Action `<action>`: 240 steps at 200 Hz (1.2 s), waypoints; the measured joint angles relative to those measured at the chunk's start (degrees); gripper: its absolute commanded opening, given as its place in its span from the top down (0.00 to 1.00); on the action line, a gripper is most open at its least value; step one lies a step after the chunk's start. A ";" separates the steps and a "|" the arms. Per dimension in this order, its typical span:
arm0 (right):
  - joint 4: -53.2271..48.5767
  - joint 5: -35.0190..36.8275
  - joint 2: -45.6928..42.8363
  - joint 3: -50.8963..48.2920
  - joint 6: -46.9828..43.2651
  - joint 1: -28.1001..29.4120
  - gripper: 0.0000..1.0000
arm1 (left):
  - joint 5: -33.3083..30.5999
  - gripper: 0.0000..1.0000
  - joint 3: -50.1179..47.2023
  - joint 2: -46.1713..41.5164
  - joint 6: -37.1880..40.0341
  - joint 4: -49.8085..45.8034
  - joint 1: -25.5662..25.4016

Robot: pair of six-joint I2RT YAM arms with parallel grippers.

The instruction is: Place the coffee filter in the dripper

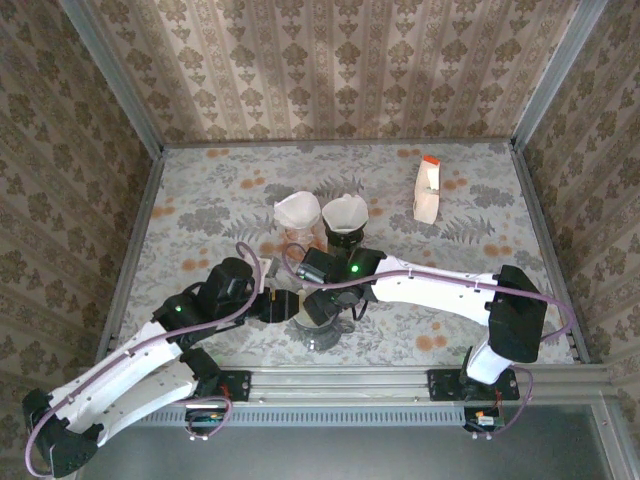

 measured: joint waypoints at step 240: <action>0.94 1.75 -3.69 -1.18 0.26 0.00 0.11 | 0.50 0.40 -0.07 0.00 -0.26 0.17 0.00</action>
